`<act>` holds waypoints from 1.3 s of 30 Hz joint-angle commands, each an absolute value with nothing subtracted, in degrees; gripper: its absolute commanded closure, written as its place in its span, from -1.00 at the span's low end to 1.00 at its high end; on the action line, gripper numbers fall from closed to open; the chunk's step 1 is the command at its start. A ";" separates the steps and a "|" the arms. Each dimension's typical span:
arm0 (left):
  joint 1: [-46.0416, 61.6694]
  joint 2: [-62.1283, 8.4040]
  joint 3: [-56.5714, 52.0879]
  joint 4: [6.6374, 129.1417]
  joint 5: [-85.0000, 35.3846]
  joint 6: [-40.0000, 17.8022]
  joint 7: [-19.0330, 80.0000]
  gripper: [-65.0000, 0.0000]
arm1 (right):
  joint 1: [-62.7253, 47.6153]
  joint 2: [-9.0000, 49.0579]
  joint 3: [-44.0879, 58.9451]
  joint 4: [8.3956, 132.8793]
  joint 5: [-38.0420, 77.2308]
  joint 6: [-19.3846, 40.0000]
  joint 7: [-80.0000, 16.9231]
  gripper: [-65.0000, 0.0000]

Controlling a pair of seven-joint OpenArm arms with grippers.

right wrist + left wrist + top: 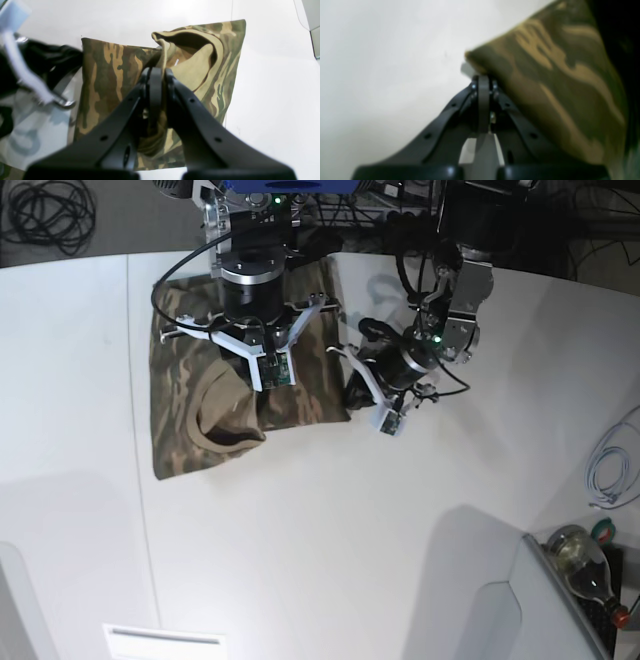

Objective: Layout the t-shirt on the table in an organized manner, then fold the t-shirt properly
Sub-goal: 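Grasp the folded shirt's edge with the right gripper, then drag the folded shirt with the right gripper across the table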

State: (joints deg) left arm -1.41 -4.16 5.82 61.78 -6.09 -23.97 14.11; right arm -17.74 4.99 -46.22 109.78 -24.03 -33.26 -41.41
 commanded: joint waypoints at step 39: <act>16.13 -20.00 -13.41 77.93 -6.90 -22.11 12.70 1.00 | -20.70 1.98 -15.25 97.19 -24.31 -15.34 -34.07 0.95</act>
